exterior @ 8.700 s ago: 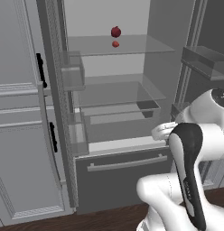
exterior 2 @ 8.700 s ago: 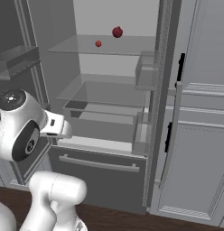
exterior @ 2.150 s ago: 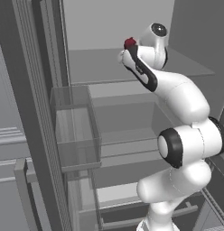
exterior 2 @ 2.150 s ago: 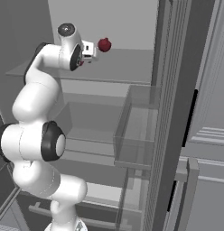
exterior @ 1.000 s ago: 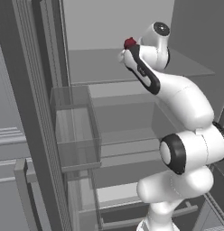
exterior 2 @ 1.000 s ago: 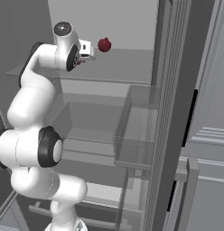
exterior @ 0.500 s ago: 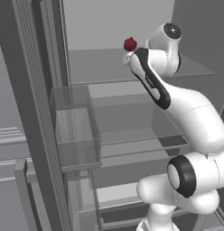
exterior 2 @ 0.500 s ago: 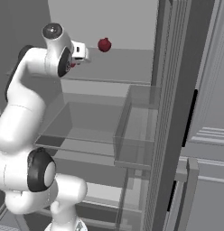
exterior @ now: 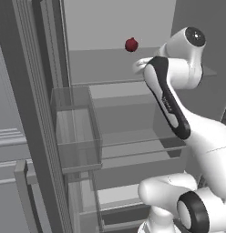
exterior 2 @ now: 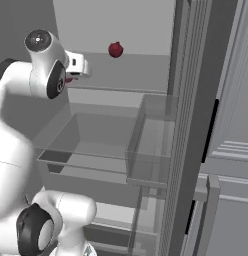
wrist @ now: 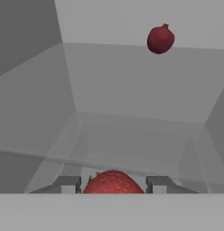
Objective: Take the strawberry from the fridge and place it on top of the pancake, located on the dining counter.
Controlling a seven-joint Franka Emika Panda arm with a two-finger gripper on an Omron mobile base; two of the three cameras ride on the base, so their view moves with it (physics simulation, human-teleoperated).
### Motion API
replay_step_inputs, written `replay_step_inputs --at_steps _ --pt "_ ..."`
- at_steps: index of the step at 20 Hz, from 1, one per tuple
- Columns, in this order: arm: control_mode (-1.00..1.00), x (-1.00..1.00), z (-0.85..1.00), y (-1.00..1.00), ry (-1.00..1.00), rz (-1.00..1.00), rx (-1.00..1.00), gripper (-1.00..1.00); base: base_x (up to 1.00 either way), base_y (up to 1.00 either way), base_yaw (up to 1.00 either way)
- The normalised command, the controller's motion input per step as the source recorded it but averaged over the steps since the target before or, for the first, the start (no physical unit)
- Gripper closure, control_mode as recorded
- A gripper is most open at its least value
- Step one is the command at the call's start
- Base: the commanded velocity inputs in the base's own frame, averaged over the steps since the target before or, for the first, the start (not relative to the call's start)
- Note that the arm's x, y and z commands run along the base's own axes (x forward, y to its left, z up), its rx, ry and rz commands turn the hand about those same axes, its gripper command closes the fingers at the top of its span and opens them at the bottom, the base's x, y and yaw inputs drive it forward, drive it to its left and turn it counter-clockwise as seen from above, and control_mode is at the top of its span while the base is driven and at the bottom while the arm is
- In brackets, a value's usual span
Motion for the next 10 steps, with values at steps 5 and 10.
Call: replay_step_inputs --at_steps 5,10 --pt "-1.0 -1.0 0.09 -0.05 -0.02 0.0 0.05 1.0 0.0 0.0 0.0" --pt "-1.0 -0.98 0.15 -0.03 0.0 0.0 0.04 1.0 0.0 0.0 0.0"
